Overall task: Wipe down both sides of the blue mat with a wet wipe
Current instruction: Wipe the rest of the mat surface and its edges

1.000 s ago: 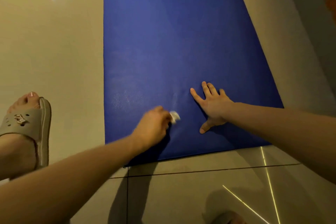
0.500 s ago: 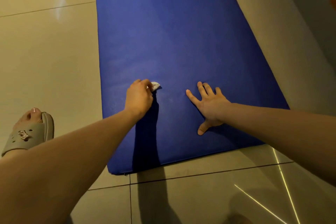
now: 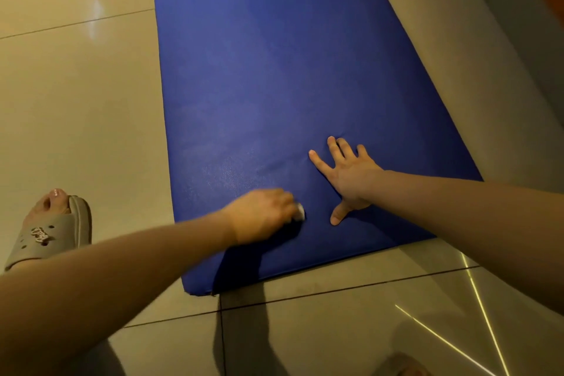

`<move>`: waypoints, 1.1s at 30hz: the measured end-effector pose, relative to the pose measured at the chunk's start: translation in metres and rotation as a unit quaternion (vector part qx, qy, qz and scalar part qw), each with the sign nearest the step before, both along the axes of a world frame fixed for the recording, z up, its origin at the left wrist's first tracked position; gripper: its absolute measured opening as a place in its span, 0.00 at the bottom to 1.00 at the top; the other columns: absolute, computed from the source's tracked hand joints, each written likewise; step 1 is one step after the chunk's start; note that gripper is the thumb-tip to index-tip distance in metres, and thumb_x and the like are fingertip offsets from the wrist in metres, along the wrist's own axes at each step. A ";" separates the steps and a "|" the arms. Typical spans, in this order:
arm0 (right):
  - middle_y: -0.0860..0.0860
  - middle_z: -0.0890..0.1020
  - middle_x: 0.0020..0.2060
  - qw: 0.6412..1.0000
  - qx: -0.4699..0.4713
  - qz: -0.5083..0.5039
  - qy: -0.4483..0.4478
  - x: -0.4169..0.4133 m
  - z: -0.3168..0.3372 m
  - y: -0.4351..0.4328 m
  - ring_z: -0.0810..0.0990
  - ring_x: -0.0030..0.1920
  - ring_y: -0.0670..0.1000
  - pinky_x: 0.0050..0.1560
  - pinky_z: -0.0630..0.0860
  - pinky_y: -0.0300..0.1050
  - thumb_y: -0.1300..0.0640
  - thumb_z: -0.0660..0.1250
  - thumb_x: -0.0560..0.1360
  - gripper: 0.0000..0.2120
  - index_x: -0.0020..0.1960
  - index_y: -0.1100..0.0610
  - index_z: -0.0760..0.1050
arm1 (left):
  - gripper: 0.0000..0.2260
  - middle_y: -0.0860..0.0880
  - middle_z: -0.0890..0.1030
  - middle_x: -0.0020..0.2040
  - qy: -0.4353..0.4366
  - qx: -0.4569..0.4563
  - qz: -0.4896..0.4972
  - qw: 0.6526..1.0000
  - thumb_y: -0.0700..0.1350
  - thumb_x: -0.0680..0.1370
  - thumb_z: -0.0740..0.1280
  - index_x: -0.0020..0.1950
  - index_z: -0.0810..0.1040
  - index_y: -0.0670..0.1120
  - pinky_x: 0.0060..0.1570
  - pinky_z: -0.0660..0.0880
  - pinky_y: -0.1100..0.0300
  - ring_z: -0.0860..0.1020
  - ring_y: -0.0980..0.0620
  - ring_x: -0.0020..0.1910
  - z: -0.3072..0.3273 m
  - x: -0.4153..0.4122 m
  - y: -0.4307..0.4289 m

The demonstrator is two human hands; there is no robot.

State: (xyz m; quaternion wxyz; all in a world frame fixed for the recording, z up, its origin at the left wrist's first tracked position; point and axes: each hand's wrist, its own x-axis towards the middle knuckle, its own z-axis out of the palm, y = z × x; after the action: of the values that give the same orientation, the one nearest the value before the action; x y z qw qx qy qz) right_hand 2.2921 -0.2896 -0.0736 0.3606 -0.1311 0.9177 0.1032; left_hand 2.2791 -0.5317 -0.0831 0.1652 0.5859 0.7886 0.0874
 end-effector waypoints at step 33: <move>0.67 0.33 0.77 1.000 0.009 -0.013 0.015 0.001 -0.008 -0.005 0.37 0.78 0.69 0.74 0.51 0.71 0.24 0.73 0.58 0.75 0.76 0.55 0.22 | 0.05 0.48 0.83 0.50 -0.099 0.093 0.429 0.893 0.38 0.81 0.65 0.48 0.80 0.44 0.46 0.74 0.60 0.81 0.47 0.49 -0.009 -0.003 0.054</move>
State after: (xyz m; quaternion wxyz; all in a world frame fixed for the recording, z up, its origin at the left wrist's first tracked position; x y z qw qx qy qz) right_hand 2.2930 -0.2947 -0.0817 0.3491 -0.1144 0.9237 0.1086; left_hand 2.2758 -0.4779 -0.0922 0.1334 0.1918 0.9310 0.2804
